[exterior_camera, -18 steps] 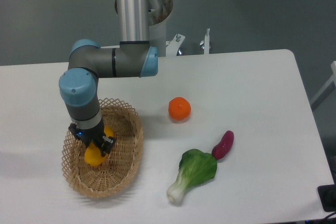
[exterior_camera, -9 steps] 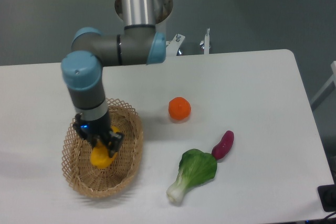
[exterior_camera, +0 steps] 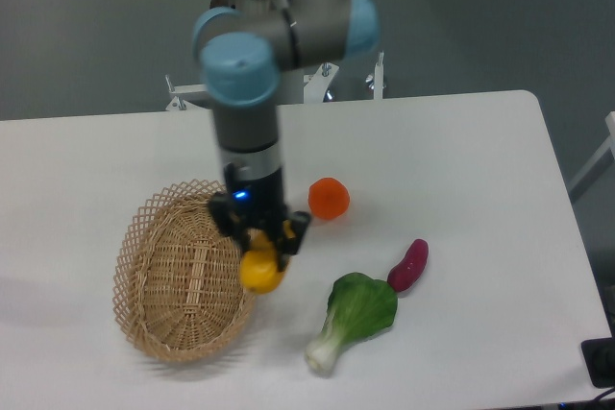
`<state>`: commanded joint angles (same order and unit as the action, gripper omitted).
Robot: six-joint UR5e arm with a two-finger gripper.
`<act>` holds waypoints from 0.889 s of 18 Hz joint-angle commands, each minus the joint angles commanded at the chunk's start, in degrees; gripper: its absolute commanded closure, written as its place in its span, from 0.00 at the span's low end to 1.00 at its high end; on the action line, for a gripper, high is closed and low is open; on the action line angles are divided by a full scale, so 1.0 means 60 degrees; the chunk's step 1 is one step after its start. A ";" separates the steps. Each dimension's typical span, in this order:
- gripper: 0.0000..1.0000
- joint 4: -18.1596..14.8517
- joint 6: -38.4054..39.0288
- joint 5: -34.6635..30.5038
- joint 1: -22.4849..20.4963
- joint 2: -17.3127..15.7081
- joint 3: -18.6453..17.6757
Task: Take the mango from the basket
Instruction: 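Lift the mango out of the basket and carry it beside the tangerine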
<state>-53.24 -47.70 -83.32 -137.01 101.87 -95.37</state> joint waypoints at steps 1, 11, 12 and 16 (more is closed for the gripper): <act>0.55 -0.0264 -0.0352 0.0000 -0.0235 -0.0015 0.0103; 0.55 -0.1409 -0.3590 0.0015 -0.2125 -0.0059 0.0543; 0.55 -0.1409 -0.3752 0.0029 -0.2228 -0.0059 0.0558; 0.55 -0.1395 -0.3915 0.0029 -0.2361 0.0000 0.0719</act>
<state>-61.61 -71.19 -83.14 -151.17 101.86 -91.06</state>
